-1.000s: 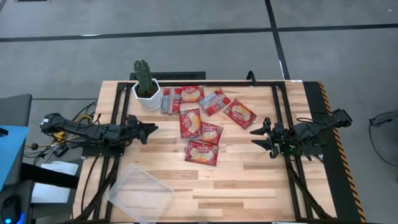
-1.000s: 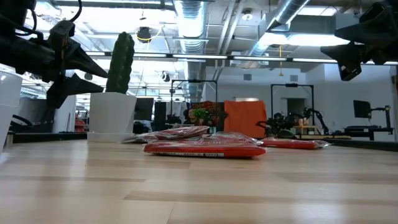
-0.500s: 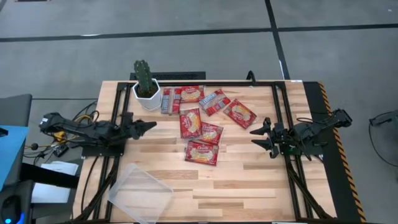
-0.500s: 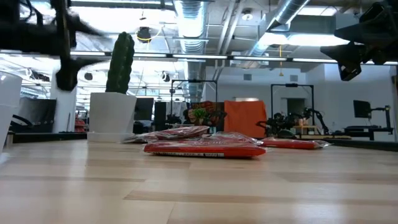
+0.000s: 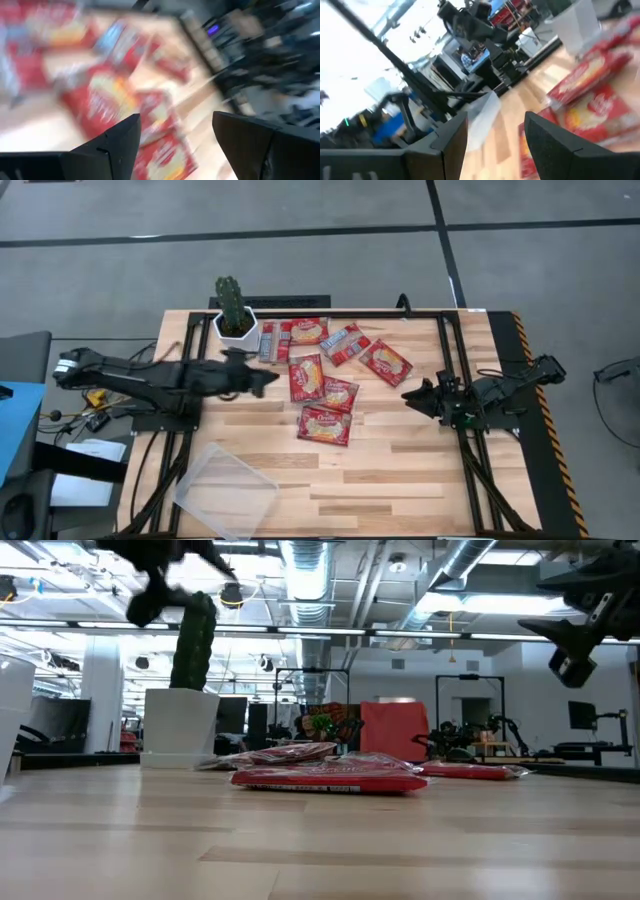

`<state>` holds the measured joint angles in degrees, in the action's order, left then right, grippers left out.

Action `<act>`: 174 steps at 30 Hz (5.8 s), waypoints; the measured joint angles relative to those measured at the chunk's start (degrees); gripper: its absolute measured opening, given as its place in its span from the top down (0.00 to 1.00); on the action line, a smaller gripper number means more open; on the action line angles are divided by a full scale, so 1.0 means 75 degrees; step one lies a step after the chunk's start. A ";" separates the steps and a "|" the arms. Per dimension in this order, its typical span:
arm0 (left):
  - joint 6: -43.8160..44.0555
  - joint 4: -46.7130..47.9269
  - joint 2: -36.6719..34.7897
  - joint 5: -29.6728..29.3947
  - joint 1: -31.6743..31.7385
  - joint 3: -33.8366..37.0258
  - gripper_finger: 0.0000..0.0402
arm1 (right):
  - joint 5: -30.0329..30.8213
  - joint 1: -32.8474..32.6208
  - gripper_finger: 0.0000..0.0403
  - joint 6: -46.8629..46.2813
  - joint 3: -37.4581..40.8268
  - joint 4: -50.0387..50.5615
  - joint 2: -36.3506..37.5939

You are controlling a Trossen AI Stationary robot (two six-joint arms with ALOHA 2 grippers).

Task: Sort popcorn bags into baskets
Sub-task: Put the red popcorn bag into the transparent bin

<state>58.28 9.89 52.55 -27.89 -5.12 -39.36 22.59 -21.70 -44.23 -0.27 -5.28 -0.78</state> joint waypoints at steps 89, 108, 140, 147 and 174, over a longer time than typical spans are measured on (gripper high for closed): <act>0.1727 -0.7032 0.5745 0.3218 0.2425 0.1761 0.48 | -0.3852 0.4399 0.77 0.1148 -0.6790 -0.1581 -1.4303; 0.1463 -0.6532 0.5760 0.3725 0.2419 0.1437 0.89 | -0.4012 0.4384 0.77 0.1186 -0.6793 -0.1495 -1.4303; 0.5147 -0.0613 -0.0611 -0.0077 -0.3675 0.1446 0.99 | -0.3785 0.4442 0.77 0.2935 -0.6799 0.1834 -1.1345; 0.6123 0.0172 0.0094 -0.0754 -0.5731 0.0540 0.99 | -0.3791 0.4448 0.77 0.2973 -0.6799 0.1880 -1.1345; 0.9950 0.4607 0.4823 0.0824 -0.8017 -0.3849 0.99 | -0.3764 0.4186 0.77 0.2967 -0.6799 0.1907 -1.1345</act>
<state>132.91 44.44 88.72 -21.71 -65.25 -68.22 -5.64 9.69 -21.98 -51.27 9.02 -85.86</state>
